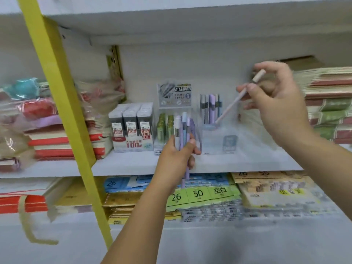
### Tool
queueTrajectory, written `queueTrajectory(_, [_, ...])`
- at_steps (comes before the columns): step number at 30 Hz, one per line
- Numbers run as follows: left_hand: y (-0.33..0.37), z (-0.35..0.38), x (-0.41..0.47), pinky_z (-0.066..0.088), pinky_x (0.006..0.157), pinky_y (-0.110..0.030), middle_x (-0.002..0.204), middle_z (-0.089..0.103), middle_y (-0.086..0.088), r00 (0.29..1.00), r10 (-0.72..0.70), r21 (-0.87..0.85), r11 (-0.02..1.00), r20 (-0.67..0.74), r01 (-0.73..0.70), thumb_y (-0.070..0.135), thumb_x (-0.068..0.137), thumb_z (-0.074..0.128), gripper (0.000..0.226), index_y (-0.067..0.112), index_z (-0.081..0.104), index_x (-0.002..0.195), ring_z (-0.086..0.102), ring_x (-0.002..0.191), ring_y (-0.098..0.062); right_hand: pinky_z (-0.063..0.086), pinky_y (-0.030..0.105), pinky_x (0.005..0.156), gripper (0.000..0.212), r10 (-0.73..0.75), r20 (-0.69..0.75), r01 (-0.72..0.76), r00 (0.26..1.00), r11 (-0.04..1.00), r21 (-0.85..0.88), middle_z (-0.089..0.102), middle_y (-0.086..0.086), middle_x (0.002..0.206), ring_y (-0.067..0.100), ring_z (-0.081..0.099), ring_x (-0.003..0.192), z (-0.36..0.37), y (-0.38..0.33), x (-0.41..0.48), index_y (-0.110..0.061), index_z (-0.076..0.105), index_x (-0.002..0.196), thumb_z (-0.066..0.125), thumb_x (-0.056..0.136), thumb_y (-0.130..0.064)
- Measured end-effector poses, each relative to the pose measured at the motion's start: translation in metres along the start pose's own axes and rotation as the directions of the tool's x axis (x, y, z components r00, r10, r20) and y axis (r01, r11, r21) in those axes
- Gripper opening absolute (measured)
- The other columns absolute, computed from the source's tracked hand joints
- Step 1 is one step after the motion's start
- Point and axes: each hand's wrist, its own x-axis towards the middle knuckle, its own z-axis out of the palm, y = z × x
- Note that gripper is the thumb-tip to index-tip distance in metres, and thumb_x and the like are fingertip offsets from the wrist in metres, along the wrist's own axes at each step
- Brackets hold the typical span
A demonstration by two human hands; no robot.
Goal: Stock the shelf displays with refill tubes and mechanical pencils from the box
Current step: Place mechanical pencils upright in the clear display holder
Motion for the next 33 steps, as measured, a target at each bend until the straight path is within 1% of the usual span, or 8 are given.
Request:
queueTrajectory(8, [-0.004, 0.004, 0.027, 0.047, 0.052, -0.030, 0.074, 0.072, 0.002, 0.999, 0.028, -0.107, 0.994, 0.017, -0.026, 0.026, 0.100, 0.058, 0.010, 0.017, 0.057, 0.105, 0.048, 0.048, -0.010, 0.052, 0.050, 0.085, 0.028, 0.055, 0.215, 0.037, 0.975, 0.914, -0.405, 0.071, 0.009, 0.092, 0.024, 0.066, 0.092, 0.012, 0.049, 0.051, -0.034, 0.051, 0.106, 0.057, 0.093, -0.010])
queueTrajectory(13, [-0.001, 0.010, 0.034, 0.053, 0.074, -0.068, 0.076, 0.068, -0.007, 0.999, 0.051, -0.084, 0.995, 0.010, -0.050, 0.045, 0.090, 0.064, 0.018, 0.029, 0.067, 0.083, 0.049, 0.050, -0.015, 0.053, 0.050, 0.080, 0.025, 0.046, 0.303, 0.097, 0.952, 0.893, -0.440, 0.065, 0.008, 0.080, 0.028, 0.064, 0.080, 0.019, 0.070, 0.057, -0.029, 0.052, 0.107, 0.058, 0.093, -0.009])
queueTrajectory(16, [0.001, 0.010, 0.033, 0.048, 0.076, -0.074, 0.076, 0.066, -0.010, 0.998, 0.057, -0.093, 0.994, 0.002, -0.057, 0.051, 0.083, 0.064, 0.022, 0.030, 0.069, 0.081, 0.048, 0.050, -0.016, 0.053, 0.043, 0.078, 0.023, 0.031, 0.328, 0.133, 0.944, 0.875, -0.465, 0.064, 0.001, 0.075, 0.024, 0.065, 0.078, 0.020, 0.076, 0.062, -0.029, 0.052, 0.108, 0.059, 0.093, -0.013])
queueTrajectory(21, [0.000, 0.009, 0.033, 0.050, 0.076, -0.072, 0.076, 0.066, -0.008, 0.998, 0.063, -0.109, 0.992, 0.015, -0.061, 0.049, 0.084, 0.065, 0.020, 0.030, 0.069, 0.081, 0.049, 0.050, -0.016, 0.044, 0.024, 0.062, 0.033, 0.018, 0.304, 0.152, 0.953, 0.835, -0.528, 0.066, -0.004, 0.071, 0.005, 0.061, 0.067, 0.022, 0.083, 0.068, -0.037, 0.041, 0.103, 0.065, 0.090, -0.019])
queueTrajectory(24, [0.000, 0.008, 0.033, 0.050, 0.067, -0.056, 0.077, 0.068, -0.006, 0.997, 0.069, -0.132, 0.989, 0.019, -0.066, 0.047, 0.085, 0.065, 0.021, 0.026, 0.069, 0.084, 0.049, 0.050, -0.015, 0.040, 0.021, 0.058, 0.033, 0.017, 0.292, 0.158, 0.956, 0.810, -0.565, 0.065, -0.005, 0.070, 0.003, 0.057, 0.065, 0.025, 0.087, 0.067, -0.036, 0.041, 0.098, 0.068, 0.087, -0.021])
queueTrajectory(27, [0.000, 0.006, 0.032, 0.049, 0.063, -0.058, 0.075, 0.067, -0.008, 0.999, 0.048, -0.105, 0.993, 0.020, -0.046, 0.046, 0.089, 0.066, 0.022, 0.025, 0.070, 0.083, 0.049, 0.050, -0.015, 0.035, 0.028, 0.064, 0.023, -0.007, 0.275, 0.186, 0.961, 0.754, -0.630, 0.064, -0.009, 0.078, 0.013, 0.051, 0.082, 0.026, 0.090, 0.068, -0.031, 0.049, 0.096, 0.069, 0.086, -0.025])
queueTrajectory(29, [-0.001, 0.006, 0.032, 0.051, 0.075, -0.068, 0.072, 0.069, -0.004, 0.998, 0.044, -0.098, 0.994, 0.033, -0.041, 0.039, 0.095, 0.064, 0.022, 0.017, 0.069, 0.092, 0.050, 0.051, -0.016, 0.031, 0.029, 0.070, 0.014, -0.007, 0.252, 0.185, 0.968, 0.700, -0.690, 0.061, -0.005, 0.087, 0.020, 0.048, 0.093, 0.025, 0.093, 0.068, -0.025, 0.058, 0.097, 0.068, 0.087, -0.024])
queueTrajectory(33, [0.005, 0.009, 0.029, 0.058, 0.071, -0.048, 0.088, 0.076, -0.003, 0.997, 0.058, -0.119, 0.992, 0.059, -0.051, 0.029, 0.097, 0.061, 0.026, 0.008, 0.061, 0.112, 0.054, 0.053, -0.014, 0.034, 0.027, 0.084, 0.020, 0.077, 0.221, 0.105, 0.972, 0.699, -0.708, 0.050, 0.001, 0.098, 0.026, 0.048, 0.104, 0.022, 0.085, 0.063, -0.019, 0.067, 0.109, 0.062, 0.091, -0.027])
